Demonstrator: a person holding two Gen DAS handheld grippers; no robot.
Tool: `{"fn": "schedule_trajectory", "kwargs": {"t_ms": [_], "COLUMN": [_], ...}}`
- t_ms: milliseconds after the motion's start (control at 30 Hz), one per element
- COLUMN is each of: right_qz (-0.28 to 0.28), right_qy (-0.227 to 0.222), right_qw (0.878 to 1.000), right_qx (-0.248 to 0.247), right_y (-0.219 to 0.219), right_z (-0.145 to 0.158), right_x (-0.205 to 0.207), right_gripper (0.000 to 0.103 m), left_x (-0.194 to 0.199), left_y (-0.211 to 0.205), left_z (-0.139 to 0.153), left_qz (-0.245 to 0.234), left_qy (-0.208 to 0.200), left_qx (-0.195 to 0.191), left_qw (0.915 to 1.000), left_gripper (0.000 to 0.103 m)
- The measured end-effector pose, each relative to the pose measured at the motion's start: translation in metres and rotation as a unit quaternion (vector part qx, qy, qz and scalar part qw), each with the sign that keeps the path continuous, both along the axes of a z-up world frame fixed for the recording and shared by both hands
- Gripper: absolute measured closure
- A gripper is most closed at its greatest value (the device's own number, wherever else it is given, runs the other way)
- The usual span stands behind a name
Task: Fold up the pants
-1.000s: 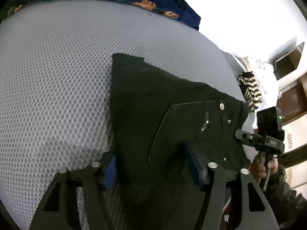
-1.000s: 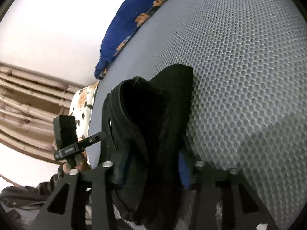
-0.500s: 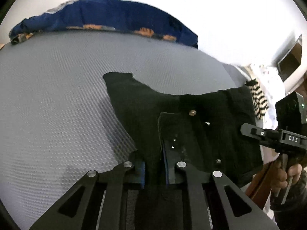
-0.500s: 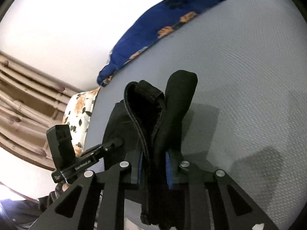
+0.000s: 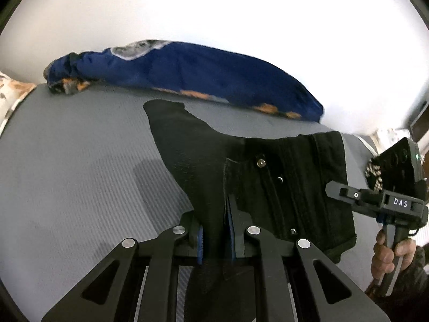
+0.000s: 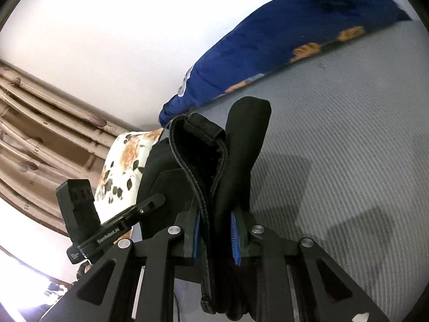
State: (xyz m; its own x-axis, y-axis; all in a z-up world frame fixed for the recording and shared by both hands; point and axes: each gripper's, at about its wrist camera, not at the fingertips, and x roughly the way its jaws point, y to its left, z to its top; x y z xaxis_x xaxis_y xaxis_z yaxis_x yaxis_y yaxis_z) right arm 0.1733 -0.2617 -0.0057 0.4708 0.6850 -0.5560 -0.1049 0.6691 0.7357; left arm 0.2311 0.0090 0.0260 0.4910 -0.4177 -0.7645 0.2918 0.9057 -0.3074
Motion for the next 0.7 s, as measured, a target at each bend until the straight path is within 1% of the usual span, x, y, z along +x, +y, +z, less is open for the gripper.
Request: {"fn": "schedule_trajectory", "kwargs": {"t_ms": [100, 167, 267, 300, 367, 400, 433, 500, 533, 567, 600, 633, 700], "right_qz": [0.001, -0.002, -0.011, -0.013, -0.020, -0.019, -0.023, -0.026, -0.029, -0.033, -0.037, -0.043, -0.053], "right_qy": [0.000, 0.006, 0.013, 0.014, 0.017, 0.018, 0.020, 0.016, 0.009, 0.009, 0.011, 0.016, 0.013], "right_qw": [1.000, 1.000, 0.999, 0.999, 0.996, 0.993, 0.991, 0.987, 0.984, 0.981, 0.980, 0.981, 0.982], "right_qx": [-0.007, -0.012, -0.032, -0.043, -0.083, -0.114, -0.134, -0.161, -0.178, -0.191, -0.195, -0.190, -0.181], "right_y": [0.009, 0.011, 0.013, 0.012, 0.011, 0.013, 0.013, 0.014, 0.015, 0.016, 0.017, 0.015, 0.012], "right_z": [-0.002, -0.006, -0.015, -0.018, -0.029, -0.036, -0.041, -0.052, -0.055, -0.057, -0.061, -0.065, -0.068], "right_x": [0.026, 0.040, 0.055, 0.059, 0.062, 0.062, 0.062, 0.061, 0.058, 0.057, 0.058, 0.057, 0.052], "right_gripper": [0.085, 0.085, 0.085, 0.085, 0.084, 0.082, 0.079, 0.069, 0.064, 0.056, 0.052, 0.049, 0.049], "left_x": [0.024, 0.037, 0.056, 0.060, 0.064, 0.065, 0.064, 0.063, 0.063, 0.062, 0.060, 0.057, 0.052], "left_y": [0.008, 0.011, 0.013, 0.015, 0.022, 0.026, 0.031, 0.037, 0.039, 0.040, 0.041, 0.040, 0.036], "left_z": [-0.004, -0.010, -0.029, -0.038, -0.056, -0.064, -0.073, -0.085, -0.090, -0.096, -0.098, -0.098, -0.096], "left_qz": [-0.004, -0.005, -0.014, -0.016, -0.012, -0.007, -0.001, 0.008, 0.015, 0.021, 0.024, 0.025, 0.034], "left_qy": [-0.010, -0.007, 0.004, 0.012, 0.027, 0.033, 0.037, 0.044, 0.044, 0.044, 0.040, 0.030, 0.018], "left_qx": [0.009, 0.015, 0.023, 0.024, 0.026, 0.026, 0.022, 0.019, 0.022, 0.025, 0.025, 0.027, 0.052], "left_qw": [0.9999, 0.9998, 0.9996, 0.9995, 0.9992, 0.9991, 0.9991, 0.9988, 0.9987, 0.9985, 0.9986, 0.9989, 0.9979], "left_gripper": [0.089, 0.089, 0.089, 0.089, 0.087, 0.086, 0.082, 0.073, 0.064, 0.057, 0.055, 0.054, 0.045]}}
